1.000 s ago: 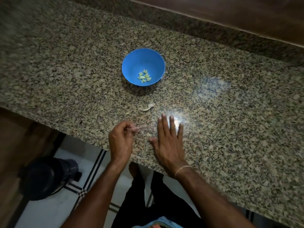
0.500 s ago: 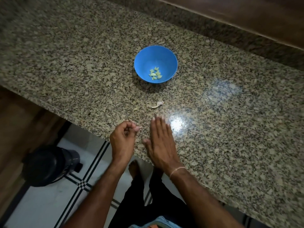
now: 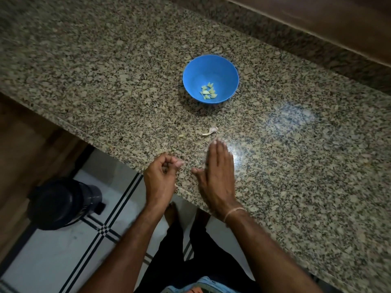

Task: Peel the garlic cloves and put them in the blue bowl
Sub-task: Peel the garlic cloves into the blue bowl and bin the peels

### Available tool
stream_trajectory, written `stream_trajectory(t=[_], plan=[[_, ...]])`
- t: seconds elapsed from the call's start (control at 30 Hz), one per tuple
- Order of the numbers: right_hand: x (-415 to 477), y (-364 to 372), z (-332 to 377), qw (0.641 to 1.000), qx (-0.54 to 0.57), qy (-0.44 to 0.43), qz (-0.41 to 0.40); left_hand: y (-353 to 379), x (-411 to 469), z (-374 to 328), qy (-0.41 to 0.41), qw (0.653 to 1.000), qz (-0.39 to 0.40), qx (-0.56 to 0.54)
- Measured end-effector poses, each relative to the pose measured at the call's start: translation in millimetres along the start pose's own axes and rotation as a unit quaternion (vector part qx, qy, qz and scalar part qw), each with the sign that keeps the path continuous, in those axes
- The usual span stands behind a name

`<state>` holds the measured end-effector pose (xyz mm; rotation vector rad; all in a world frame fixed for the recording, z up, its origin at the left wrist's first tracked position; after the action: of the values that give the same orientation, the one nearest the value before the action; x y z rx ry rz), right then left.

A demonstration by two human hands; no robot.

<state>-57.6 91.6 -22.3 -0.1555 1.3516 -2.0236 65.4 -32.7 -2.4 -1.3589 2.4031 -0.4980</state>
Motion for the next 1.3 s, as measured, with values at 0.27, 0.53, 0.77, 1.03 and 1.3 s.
stream_trajectory(t=[0.27, 0.53, 0.77, 1.03, 1.3], plan=[[28, -14, 11, 0.982, 0.156, -0.001, -0.105, -2, -3, -3, 0.011, 1.0, -0.007, -0.005], [44, -15, 14, 0.987, 0.066, -0.028, -0.145, -10, -4, 4, 0.007, 1.0, -0.007, -0.012], [40, -9, 22, 0.992, -0.069, -0.033, -0.101, -19, -6, 10, -0.003, 0.999, 0.004, -0.043], [-5, 16, 80, 0.878, 0.425, 0.176, 0.133, -77, -21, 33, -0.027, 0.998, -0.048, -0.044], [-78, 113, 224, 0.824, 0.456, 0.185, 0.28, -223, -52, 105, -0.042, 0.987, -0.14, -0.067]])
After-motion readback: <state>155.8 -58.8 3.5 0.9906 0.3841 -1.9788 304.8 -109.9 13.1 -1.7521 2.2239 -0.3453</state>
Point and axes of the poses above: each hand's wrist, its own x-axis towards the middle knuckle, its own y-axis out of the palm, z = x × y, the point moved 5 cm from there along x, towards the middle knuckle, and after that the axes turned 11 degrees about y, right-handed, at the moved point
